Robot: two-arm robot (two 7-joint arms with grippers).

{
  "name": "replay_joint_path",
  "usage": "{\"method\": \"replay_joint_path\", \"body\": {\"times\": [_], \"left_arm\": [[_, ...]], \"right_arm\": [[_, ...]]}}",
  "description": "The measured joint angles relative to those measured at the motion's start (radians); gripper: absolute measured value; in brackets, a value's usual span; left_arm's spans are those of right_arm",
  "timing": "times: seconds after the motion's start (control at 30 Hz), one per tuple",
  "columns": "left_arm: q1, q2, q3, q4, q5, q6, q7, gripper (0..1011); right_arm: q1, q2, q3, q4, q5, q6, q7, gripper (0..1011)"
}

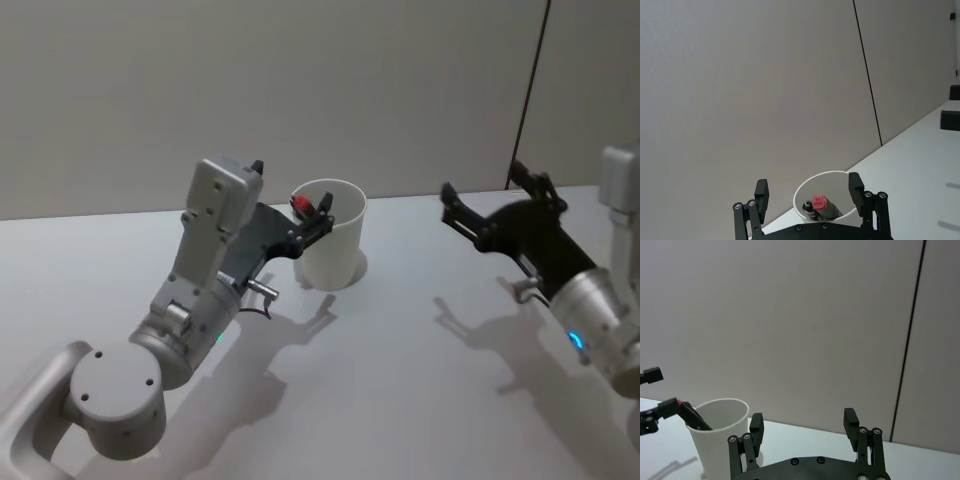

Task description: Place the pen into the pen holder.

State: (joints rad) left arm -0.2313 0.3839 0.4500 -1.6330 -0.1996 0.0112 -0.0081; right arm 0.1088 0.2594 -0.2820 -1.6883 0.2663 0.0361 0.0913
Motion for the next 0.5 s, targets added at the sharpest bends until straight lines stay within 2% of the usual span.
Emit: {"method": "replay_joint_path", "body": {"times": [0.27,0.5], "left_arm": [[-0.005,-0.002,0.004,0.006,-0.001,0.003,-0.003,1000],[-0.006,-0.002,0.004,0.007,-0.001,0.003,-0.003,1000]], "right_arm": [[-0.079,0.05,0.036,-0.05,0.014,-0.001,-0.016,1001],[-0.117,0.074,0.053,-0.075,0.021,-0.002,-0.024,1001]]}}
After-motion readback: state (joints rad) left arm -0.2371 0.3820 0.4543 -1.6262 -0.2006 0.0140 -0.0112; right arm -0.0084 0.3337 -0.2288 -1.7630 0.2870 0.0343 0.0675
